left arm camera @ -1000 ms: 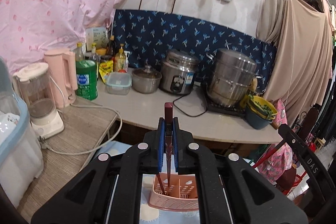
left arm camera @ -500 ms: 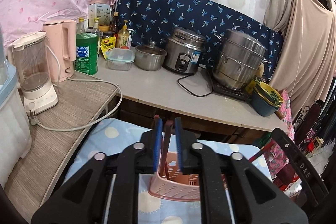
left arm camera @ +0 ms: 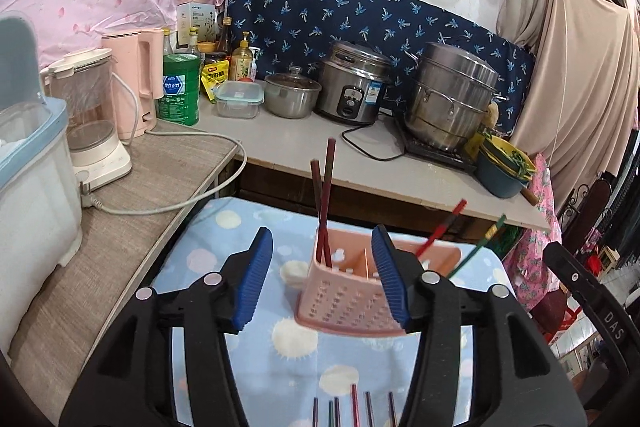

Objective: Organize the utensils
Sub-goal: 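Withdraw both open tools from the basket back over the chopsticks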

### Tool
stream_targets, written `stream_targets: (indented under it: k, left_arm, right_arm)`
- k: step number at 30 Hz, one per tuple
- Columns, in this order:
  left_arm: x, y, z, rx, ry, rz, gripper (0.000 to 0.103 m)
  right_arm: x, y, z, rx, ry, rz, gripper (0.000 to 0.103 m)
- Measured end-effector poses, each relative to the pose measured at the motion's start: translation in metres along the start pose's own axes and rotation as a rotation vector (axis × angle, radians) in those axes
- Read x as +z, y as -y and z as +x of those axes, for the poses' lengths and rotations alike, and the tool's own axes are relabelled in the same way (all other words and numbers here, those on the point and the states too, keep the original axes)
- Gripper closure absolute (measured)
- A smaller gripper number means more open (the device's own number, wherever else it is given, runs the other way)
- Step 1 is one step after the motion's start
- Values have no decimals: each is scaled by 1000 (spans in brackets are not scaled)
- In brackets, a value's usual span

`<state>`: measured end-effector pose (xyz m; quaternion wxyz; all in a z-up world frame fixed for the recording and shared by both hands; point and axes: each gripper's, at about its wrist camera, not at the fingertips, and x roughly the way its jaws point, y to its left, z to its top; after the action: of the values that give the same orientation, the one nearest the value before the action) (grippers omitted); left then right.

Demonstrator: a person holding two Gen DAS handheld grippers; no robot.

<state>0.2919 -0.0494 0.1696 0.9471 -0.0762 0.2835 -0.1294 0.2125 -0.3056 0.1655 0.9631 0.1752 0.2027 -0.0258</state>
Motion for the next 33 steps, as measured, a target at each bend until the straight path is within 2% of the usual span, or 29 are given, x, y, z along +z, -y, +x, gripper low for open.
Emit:
stream_targets:
  k: [12,17,24,33]
  left_arm:
    - [-82,-8,-55,26,-52,64,54]
    - [-118,-12,-73,38,-84,76,53]
    - [-167,-13,-90,40,-131,91,52]
    - [-209,-12,-97,42,-182,115,52]
  right_arm:
    - [-85,-2,-84,-28,-42,-46,58]
    - [-121,0,-107,-55,-79,-88,58]
    - [-173,8,-121,-78,-166,-105,58]
    - [-226,12,-122,-100,-257,-131,58]
